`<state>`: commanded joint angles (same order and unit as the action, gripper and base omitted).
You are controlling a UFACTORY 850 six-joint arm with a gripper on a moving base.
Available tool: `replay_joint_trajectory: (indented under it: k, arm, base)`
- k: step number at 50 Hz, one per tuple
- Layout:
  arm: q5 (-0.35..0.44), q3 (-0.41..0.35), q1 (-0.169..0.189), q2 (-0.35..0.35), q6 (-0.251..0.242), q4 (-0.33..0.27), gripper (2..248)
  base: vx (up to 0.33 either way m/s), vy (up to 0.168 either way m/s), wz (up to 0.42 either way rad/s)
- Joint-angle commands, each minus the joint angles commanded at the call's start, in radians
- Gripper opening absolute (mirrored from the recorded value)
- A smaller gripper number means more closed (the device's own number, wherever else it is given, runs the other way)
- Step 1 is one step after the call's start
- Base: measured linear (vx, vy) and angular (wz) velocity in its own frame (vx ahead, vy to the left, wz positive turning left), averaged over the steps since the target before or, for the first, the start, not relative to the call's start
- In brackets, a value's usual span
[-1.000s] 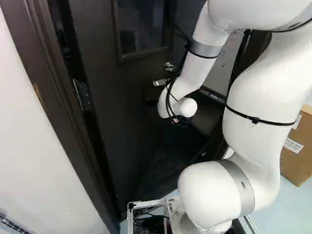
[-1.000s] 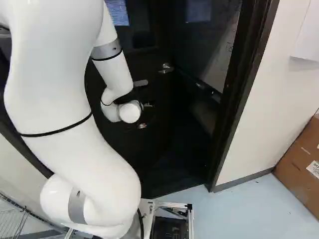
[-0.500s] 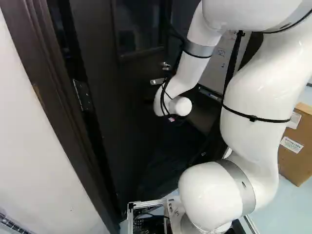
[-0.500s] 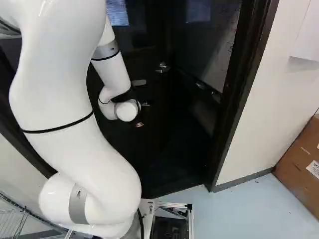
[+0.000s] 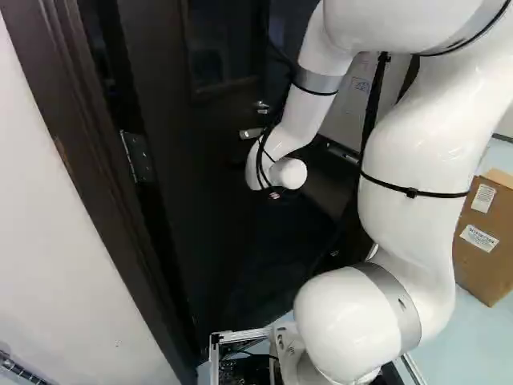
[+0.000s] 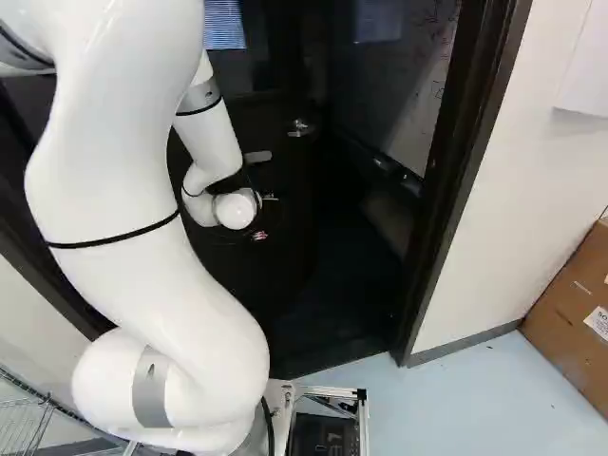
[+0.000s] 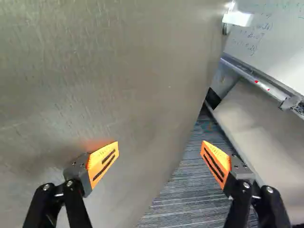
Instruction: Open the door and move inside
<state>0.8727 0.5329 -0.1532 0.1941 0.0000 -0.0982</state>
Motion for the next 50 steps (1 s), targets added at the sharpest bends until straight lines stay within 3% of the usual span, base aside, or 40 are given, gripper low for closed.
replay_joint_trajectory:
  k: [50]
  arm:
    - [0.000,0.072,-0.104,0.062,0.000,0.039,247]
  base:
    - [0.000,0.000,0.000]
